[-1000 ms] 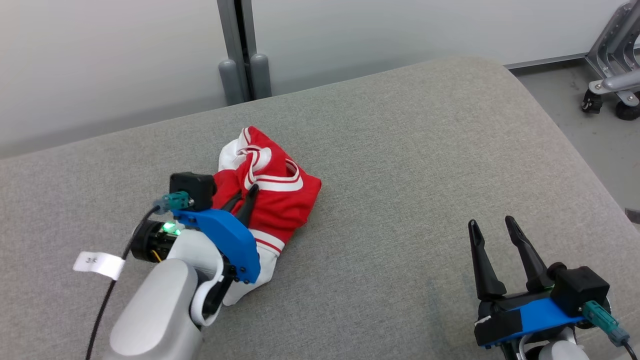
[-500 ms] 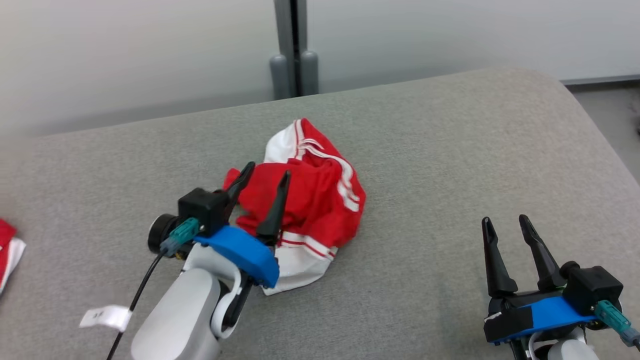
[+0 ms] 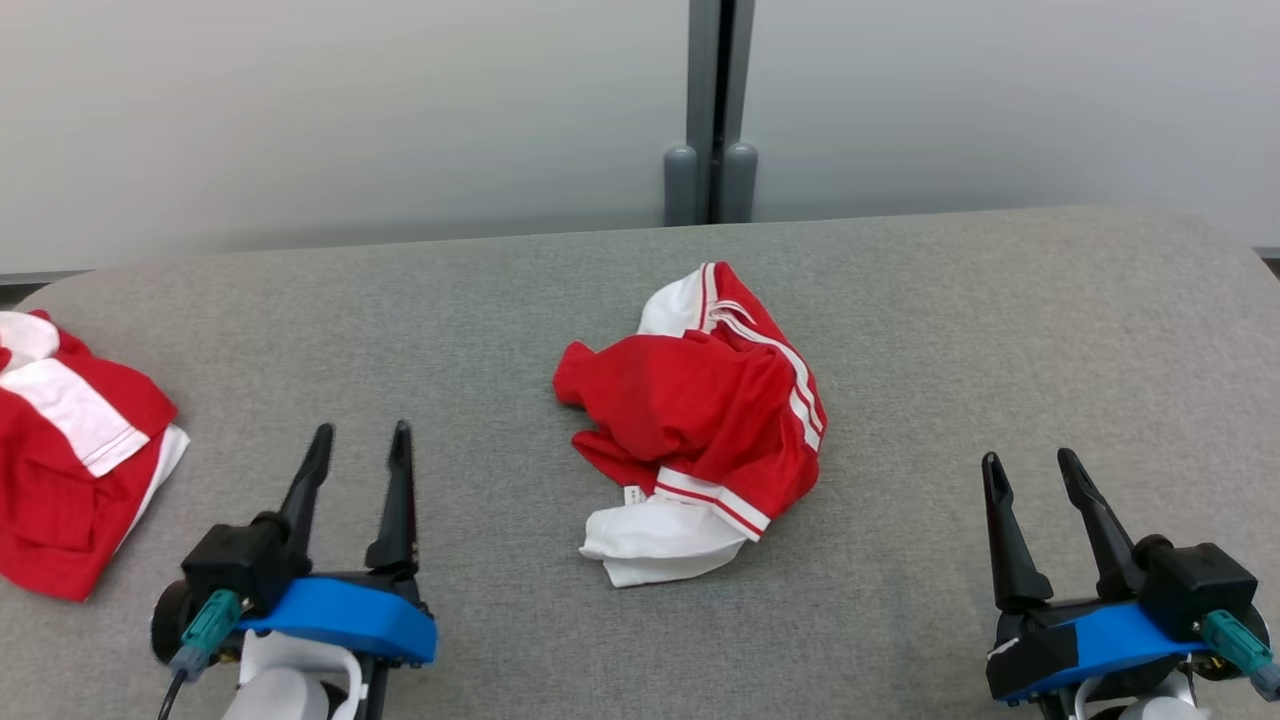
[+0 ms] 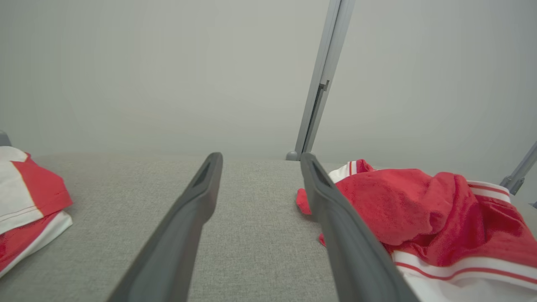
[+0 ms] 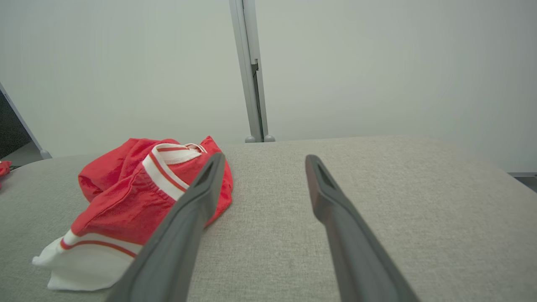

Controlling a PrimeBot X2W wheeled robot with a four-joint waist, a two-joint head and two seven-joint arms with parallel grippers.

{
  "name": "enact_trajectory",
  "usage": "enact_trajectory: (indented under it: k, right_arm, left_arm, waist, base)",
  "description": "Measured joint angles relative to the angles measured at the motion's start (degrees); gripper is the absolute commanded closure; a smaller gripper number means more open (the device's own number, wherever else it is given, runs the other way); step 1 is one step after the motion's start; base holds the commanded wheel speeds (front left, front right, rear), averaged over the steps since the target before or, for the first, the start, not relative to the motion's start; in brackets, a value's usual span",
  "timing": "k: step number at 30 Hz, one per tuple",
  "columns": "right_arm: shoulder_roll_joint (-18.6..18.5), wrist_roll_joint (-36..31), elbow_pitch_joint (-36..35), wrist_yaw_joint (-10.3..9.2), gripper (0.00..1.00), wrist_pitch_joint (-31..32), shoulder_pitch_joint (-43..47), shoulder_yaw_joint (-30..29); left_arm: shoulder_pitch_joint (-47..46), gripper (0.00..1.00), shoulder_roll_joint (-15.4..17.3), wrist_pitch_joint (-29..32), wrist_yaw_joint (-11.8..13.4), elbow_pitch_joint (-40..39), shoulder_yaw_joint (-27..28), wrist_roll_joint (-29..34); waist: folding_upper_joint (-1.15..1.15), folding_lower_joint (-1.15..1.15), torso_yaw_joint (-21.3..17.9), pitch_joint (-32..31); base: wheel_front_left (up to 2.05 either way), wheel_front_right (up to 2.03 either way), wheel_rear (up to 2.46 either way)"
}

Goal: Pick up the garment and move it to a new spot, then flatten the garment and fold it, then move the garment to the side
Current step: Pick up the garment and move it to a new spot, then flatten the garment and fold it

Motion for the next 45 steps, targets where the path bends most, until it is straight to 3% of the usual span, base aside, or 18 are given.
enact_trajectory:
  k: [9,14,31,40,45]
  right_arm:
    - [0.0,-0.3,0.3,0.0,0.0,1.8,0.9,-0.9]
    - [0.0,0.0,0.6,0.0,0.0,2.1,1.6,-1.3]
    - [0.0,0.8,1.2,0.0,0.0,2.5,1.9,-1.1]
    - [0.0,2.9,-0.4,0.0,0.0,4.1,-1.7,4.1]
    - [0.0,4.4,1.3,0.0,0.0,10.3,-7.1,8.4]
  left_arm:
    - [6.0,0.0,-0.2,-0.1,0.9,-1.4,5.5,1.6]
    - [7.2,0.0,0.2,-0.1,-0.5,-0.7,7.7,3.2]
    - [7.8,0.0,-0.8,-0.1,-2.9,0.3,7.9,7.6]
    - [7.1,0.0,-1.4,-0.1,-3.6,0.5,8.2,8.0]
    - [6.5,0.0,-1.6,-0.1,-4.3,0.9,8.1,8.2]
  waist:
    - [0.0,0.0,2.2,-1.0]
    - [0.0,0.0,2.5,-1.4]
    - [0.0,0.0,2.0,-1.9]
    - [0.0,0.0,2.1,-0.8]
    - [0.0,0.0,2.4,0.2]
  base:
    - [0.0,0.0,0.0]
    - [0.0,0.0,0.0]
    - [0.0,0.0,0.0]
    - [0.0,0.0,0.0]
    - [0.0,0.0,0.0]
